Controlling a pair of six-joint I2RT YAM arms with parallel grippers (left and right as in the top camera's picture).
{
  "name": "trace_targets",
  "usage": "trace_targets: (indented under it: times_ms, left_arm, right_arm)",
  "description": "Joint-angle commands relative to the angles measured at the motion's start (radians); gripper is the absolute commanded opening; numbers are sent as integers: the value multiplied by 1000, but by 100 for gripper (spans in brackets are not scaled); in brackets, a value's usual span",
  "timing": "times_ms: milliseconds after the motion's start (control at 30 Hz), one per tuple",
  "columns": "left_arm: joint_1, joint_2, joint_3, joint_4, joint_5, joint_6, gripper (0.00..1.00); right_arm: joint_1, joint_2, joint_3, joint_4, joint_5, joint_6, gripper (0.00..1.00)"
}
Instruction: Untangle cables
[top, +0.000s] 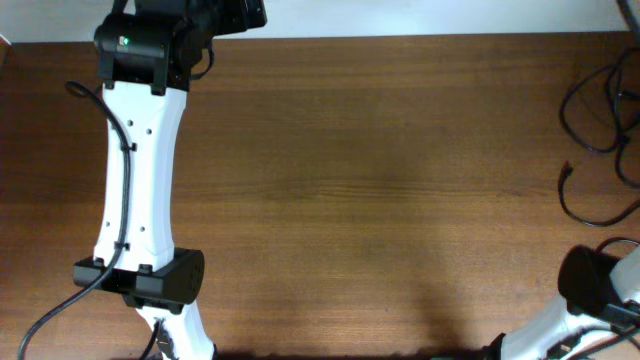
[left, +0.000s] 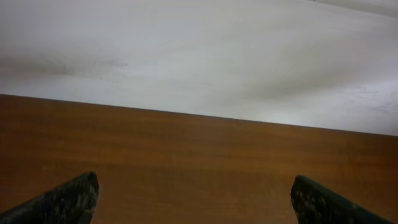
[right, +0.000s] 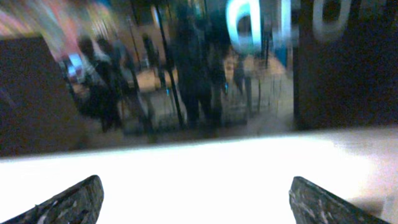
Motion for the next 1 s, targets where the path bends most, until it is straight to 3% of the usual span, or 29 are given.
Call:
trace_targets:
  times_ms: [0,67,100,167,267,400,467,600,733,900,967]
  left_arm:
    - [-1,-38,10,7,-8,16,99]
    - [-1,-38,10,7,-8,16,99]
    - [-1,-38,10,6,-8,16,99]
    - [-1,-38,10,3,-8,16,99]
    - [-1,-38,10,7,-9,16,99]
    - [-1,-38,10,27,-94,24,99]
    - [-1,-38,10,45,-109,77,99]
    - [-1,-61,10,44,-109,106,99]
    - [-1,-109,10,44,-113,106,99]
    - [-1,-141,10,32,-113,113,99]
    - [-1,-146,10,25,-113,113,99]
  right_arm:
    - [-66,-258,-539,51,-50,-66,92]
    - [-69,-457,-910,213,-186,-183,93]
    - [-69,-587,-1092,328,-206,-179,100]
    - [-71,-826,-1328,487,-168,-121,99]
    - [-91,-1015,-1421,283,-187,-94,99]
    - [-91,-1180,-1558,-47,-209,-286,99]
    - [-91,-1279,-1666,-103,-274,-352,99]
    - [-91,-1474,-1955,-77,-286,-342,99]
    - [-91,-1621,-2266,166,-332,-225,99]
    - [-90,-1625,-2583,635,-333,25,99]
    - [-90,-1625,-2631,724,-329,64,99]
